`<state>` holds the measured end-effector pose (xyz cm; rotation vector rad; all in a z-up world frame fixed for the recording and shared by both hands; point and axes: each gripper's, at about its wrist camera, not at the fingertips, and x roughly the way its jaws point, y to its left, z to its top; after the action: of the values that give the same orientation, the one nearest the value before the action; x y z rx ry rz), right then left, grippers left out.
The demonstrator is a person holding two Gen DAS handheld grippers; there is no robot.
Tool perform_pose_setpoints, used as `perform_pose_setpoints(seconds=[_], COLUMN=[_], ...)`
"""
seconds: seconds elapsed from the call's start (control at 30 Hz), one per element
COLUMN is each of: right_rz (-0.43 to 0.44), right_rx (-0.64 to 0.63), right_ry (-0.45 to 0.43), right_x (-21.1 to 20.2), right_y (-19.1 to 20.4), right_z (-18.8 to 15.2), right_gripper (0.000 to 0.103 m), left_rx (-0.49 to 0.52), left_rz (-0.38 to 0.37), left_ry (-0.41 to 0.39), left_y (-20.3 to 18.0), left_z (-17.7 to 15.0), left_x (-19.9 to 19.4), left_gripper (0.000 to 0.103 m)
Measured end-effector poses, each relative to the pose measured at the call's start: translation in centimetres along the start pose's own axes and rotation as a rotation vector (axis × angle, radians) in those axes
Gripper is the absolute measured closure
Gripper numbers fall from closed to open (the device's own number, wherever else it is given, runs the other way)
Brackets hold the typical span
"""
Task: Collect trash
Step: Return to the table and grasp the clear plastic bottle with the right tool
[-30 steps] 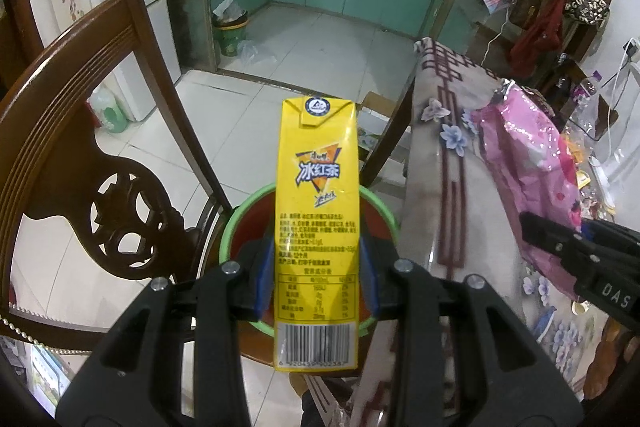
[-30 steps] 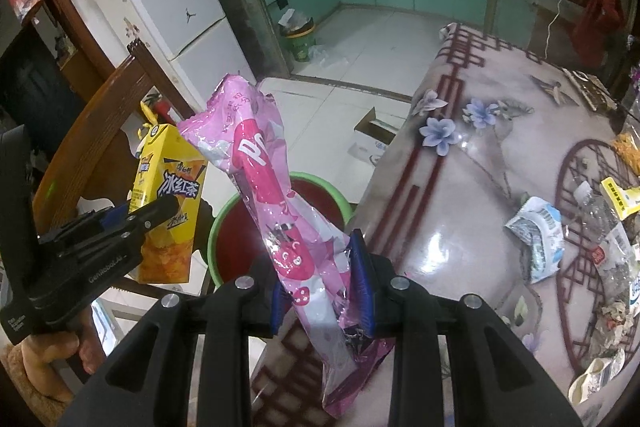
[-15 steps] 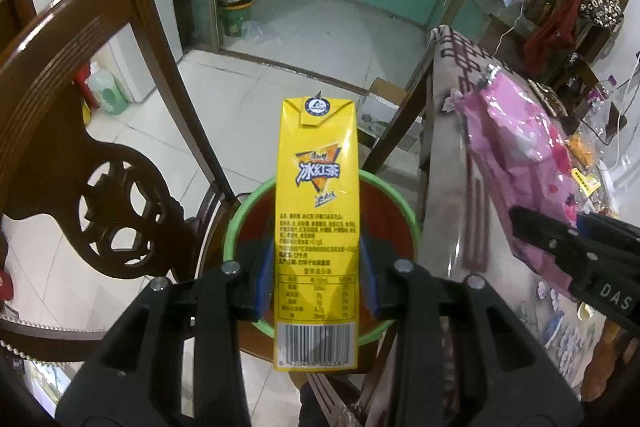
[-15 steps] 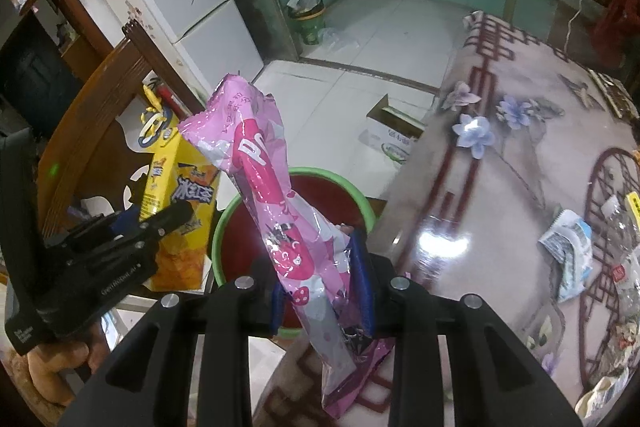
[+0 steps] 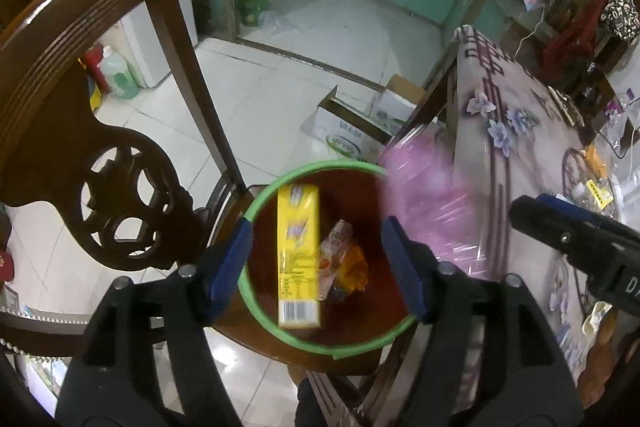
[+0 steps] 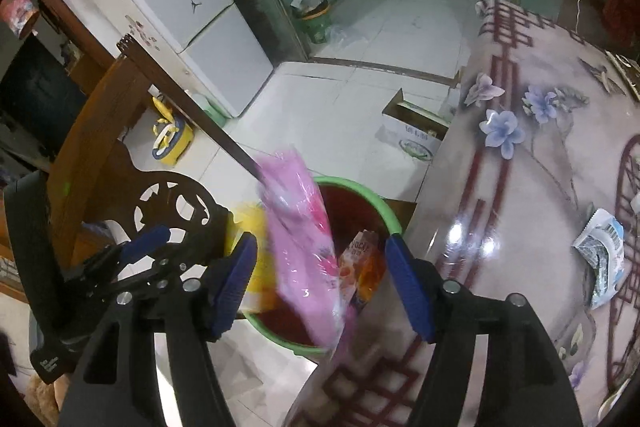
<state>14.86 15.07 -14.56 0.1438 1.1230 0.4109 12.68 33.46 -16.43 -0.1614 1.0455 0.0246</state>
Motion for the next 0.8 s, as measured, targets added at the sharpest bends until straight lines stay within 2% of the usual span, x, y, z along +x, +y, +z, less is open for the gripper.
perform_pose_setpoints(seconds=[0.13,0.2,0.4,0.5,0.67,0.8], right_rz=[0.01,0.003,-0.028,-0.05,-0.094,-0.171], right_rx=[0.032,0.044,0.077,0.091,0.119,0.091], right_ry=[-0.036,-0.063,-0.136,-0.157,-0.177,-0.161], right_x=[-2.0,-3.4,-7.2,-9.0,-11.1,-13.1], right_y=[-1.0,-1.6,-3.9,-5.7,-9.8,-14.4], right_z=[-0.4,-0.8,-2.4,-3.7,-6.0,-7.8], right_gripper=[0.038,0.033,0.026,0.022,0.022,0.022], left_rx=[-0.008,-0.008,0.033,0.06,0.091,0.118], left_rz=[-0.003,-0.009,-0.021,-0.034,-0.059,-0.09], left_ry=[-0.021,-0.029,-0.044,-0.052,-0.057,-0.046], left_y=[-0.2,-0.5,-3.3,-5.5,-10.0,-14.2], left_z=[-0.3,-0.4,-1.3,-1.9,-3.2,-4.7], left_x=[-1.1,-1.6,-3.0,-3.6,-4.3,-4.6], left_gripper=[0.037,0.036,0.036,0.036,0.034,0.034])
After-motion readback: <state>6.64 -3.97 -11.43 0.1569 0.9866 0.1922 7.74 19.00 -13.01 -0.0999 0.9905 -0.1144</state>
